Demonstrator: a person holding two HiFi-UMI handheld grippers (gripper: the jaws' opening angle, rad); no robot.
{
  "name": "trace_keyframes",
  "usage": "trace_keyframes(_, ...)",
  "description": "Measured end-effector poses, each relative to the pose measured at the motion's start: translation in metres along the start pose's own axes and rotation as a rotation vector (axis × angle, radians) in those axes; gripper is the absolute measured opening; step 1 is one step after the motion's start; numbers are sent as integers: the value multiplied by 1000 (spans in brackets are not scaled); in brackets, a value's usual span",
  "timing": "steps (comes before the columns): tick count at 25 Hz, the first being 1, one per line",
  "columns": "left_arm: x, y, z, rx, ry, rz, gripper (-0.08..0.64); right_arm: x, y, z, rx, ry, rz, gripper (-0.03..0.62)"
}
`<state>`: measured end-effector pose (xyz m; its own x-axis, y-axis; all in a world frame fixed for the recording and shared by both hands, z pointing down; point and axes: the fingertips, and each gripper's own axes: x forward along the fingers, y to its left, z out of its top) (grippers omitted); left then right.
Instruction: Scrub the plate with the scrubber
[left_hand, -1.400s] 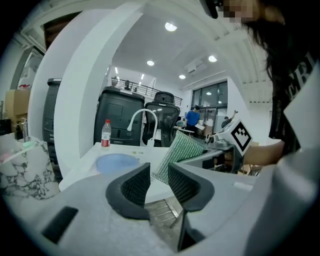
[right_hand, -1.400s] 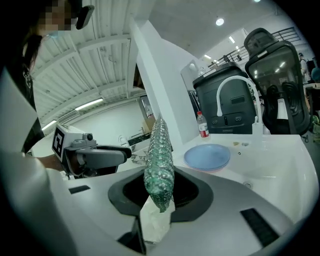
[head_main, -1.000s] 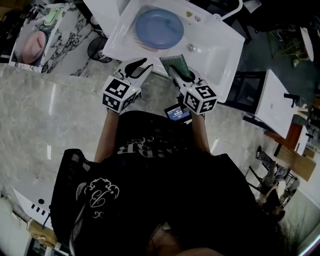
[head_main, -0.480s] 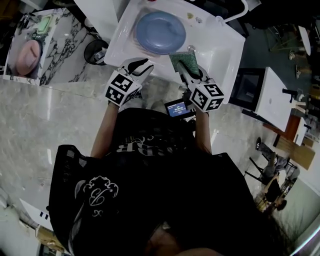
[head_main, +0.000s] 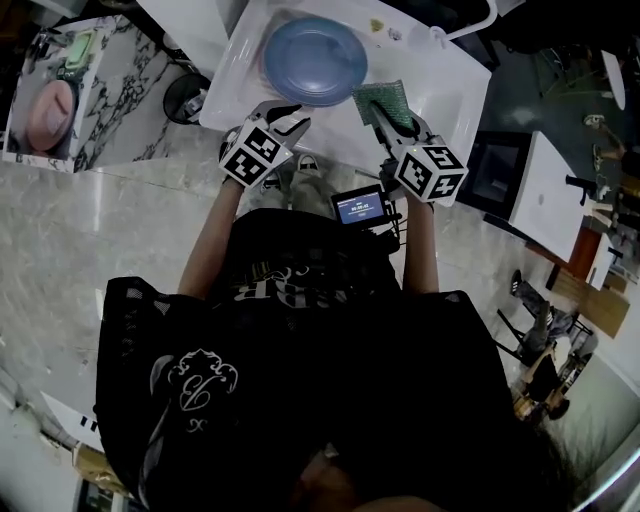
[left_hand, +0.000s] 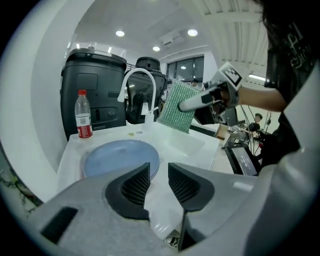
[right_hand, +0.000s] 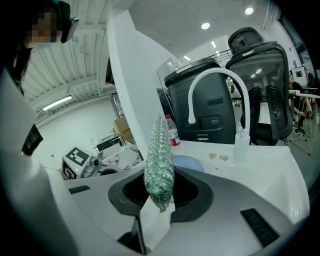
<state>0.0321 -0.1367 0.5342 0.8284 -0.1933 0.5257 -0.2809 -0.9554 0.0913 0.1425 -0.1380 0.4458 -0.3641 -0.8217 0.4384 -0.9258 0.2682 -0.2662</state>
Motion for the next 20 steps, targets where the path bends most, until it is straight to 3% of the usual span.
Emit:
trace_keyframes(4,25,2,-3,44,50,-18,107,21,-13,11,-59,49,58,91)
trace_keyframes(10,54,11,-19,199,177,-43,118,63,-22,24,-152,125,160,91)
trace_keyframes(16,68,24,-47,338,336,-26,126,104,-35,32,-197,173,200,91)
trace_keyframes(18,69,29,-54,351,354,-14,124,120,-37,30,-205,194,206,91)
trace_keyframes(20,69,34,-53,314,339,-5,86,135,-40,28,-220,213,208,91)
